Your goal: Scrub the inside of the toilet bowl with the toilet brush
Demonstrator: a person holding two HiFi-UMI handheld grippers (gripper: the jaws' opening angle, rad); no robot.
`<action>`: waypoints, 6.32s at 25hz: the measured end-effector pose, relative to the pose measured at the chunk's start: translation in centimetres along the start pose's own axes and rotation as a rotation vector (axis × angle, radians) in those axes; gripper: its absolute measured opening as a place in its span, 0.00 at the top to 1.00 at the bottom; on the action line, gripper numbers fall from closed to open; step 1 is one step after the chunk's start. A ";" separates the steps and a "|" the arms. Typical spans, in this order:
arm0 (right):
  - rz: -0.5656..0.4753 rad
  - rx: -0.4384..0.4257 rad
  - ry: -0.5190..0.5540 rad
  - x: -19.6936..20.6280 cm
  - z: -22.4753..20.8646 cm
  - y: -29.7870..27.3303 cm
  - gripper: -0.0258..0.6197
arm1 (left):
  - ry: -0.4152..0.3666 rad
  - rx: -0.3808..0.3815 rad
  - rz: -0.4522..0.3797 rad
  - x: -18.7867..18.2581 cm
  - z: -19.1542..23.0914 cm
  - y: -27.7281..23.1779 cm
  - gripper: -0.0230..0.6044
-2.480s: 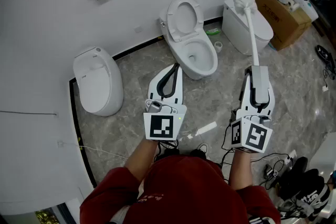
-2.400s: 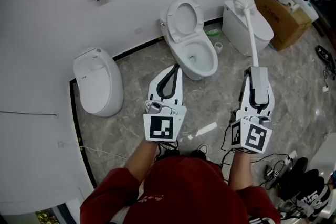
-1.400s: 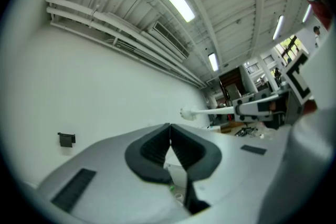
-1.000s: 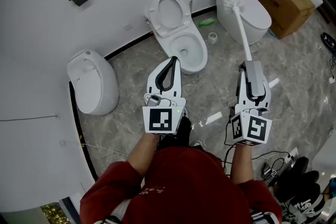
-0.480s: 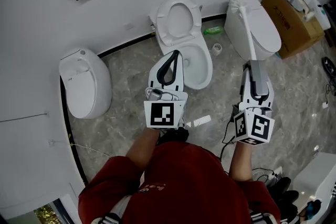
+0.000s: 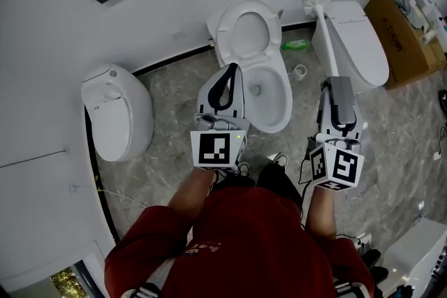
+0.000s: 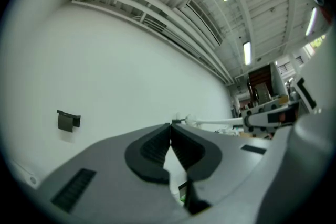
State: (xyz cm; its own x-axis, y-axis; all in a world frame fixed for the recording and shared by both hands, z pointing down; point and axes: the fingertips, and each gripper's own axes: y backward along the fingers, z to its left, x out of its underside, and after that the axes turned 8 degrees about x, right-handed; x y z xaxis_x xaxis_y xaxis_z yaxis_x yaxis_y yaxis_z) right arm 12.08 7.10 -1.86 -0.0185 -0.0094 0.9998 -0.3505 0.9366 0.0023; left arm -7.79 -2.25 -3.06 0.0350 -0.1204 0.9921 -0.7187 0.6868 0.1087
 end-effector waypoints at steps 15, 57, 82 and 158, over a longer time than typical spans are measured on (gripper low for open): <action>0.256 -0.259 -0.071 12.0 -6.2 -16.7 0.73 | -0.010 -0.121 0.112 10.4 -2.6 -14.6 0.96; 1.053 -0.547 0.010 65.8 9.9 -10.7 0.73 | 0.206 -0.187 0.535 57.6 -0.2 -6.7 0.96; 1.137 -0.655 0.474 67.5 2.6 -9.4 0.73 | 0.226 -0.186 0.537 57.4 -0.8 -6.0 0.96; 1.472 -0.166 0.003 78.1 7.0 -19.0 0.73 | 0.182 -0.163 0.601 55.0 -1.0 -2.3 0.96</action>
State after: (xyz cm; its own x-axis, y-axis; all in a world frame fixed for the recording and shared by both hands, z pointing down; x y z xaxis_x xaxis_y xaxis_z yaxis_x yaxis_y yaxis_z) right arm 10.70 -13.92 76.03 -0.2519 0.9620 0.1054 0.0896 0.1316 -0.9872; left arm -3.54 -9.77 51.35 -0.2131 0.4320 0.8763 -0.5359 0.6983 -0.4746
